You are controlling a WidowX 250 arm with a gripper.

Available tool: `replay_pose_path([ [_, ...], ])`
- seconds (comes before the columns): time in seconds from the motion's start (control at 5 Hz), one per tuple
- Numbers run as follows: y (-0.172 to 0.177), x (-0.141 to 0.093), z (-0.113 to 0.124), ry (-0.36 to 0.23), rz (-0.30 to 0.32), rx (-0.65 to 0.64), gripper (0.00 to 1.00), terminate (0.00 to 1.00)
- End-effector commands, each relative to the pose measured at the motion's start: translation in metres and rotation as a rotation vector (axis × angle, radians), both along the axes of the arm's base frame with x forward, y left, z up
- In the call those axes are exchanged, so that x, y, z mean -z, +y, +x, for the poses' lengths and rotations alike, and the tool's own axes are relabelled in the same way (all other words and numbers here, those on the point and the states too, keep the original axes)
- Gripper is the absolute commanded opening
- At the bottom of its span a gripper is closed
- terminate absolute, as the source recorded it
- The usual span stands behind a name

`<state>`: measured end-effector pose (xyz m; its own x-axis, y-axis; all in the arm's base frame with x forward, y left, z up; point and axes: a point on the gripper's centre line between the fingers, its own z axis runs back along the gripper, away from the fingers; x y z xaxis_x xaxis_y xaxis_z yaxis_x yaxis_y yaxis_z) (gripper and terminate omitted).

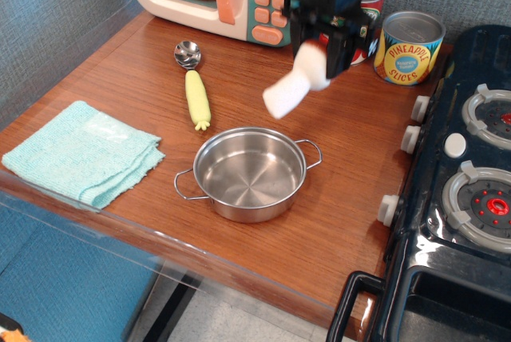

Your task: Put mushroom in pot on right side of pot.

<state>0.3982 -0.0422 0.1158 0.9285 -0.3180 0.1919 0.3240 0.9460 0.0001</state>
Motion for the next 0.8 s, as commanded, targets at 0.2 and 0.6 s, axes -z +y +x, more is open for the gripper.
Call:
replay_pose_path([
  [0.2, -0.003, -0.019, -0.08, -0.011, 0.02, 0.079, 0.0, 0.0],
  [0.6, 0.011, -0.012, -0.086, -0.028, 0.033, 0.018, 1.0, 0.0],
])
